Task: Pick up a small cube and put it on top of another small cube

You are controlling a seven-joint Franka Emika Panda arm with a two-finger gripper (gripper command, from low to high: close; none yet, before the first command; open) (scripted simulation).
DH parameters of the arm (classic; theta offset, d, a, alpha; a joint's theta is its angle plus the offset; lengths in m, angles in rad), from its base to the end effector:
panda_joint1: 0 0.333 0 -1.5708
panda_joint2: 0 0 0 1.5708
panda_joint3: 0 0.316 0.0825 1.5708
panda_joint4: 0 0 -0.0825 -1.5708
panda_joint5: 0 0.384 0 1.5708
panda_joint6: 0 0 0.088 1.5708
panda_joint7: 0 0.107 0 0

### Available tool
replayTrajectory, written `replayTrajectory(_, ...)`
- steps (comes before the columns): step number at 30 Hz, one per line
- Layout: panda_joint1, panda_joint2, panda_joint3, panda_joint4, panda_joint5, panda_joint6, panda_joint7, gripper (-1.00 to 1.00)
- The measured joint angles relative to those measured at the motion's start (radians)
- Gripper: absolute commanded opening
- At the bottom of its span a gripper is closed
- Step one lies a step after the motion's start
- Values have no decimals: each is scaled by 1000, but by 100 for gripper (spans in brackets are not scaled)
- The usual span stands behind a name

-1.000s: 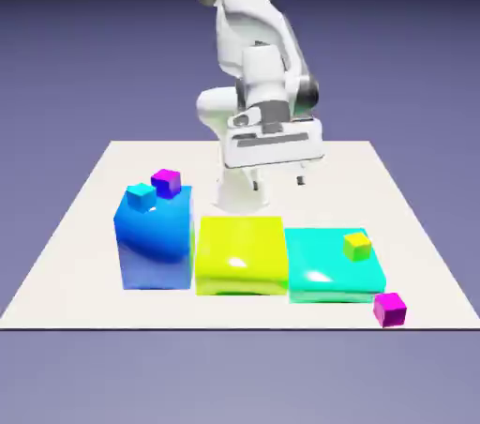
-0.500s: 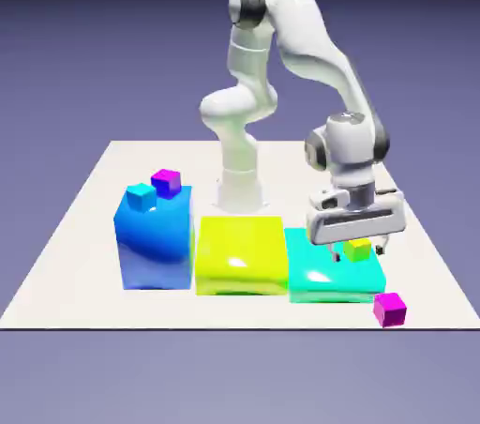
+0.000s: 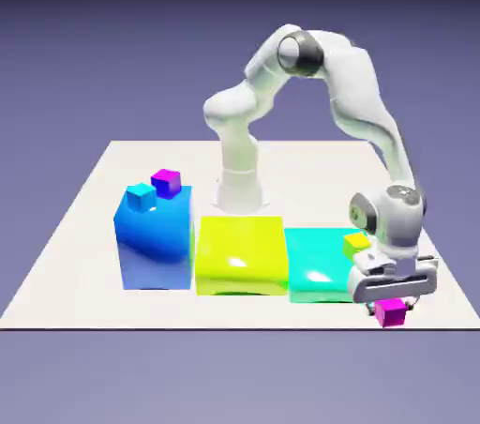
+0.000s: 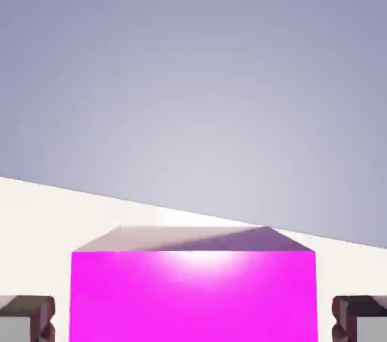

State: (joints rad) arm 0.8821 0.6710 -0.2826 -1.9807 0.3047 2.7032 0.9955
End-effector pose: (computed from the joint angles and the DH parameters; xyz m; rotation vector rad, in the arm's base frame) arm 0.5097 0.3388 0.1428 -2.9541 0.9155 -0.1367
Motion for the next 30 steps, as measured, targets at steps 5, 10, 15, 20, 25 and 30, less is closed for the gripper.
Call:
replayTrajectory(5,13,-181,-16,-90,-57,-90,-33,-100)
replayTrajectory(10,-99,-362,109,-229,-107,-121,-232,-100)
replayTrajectory(15,-211,-544,234,-368,-156,-152,-432,-100)
replayTrajectory(20,-321,-725,359,-507,-205,-183,-631,-100)
replayTrajectory(25,-348,-698,391,-549,-224,-111,-677,-100)
replayTrajectory(30,-348,-594,394,-560,-234,4,-671,100)
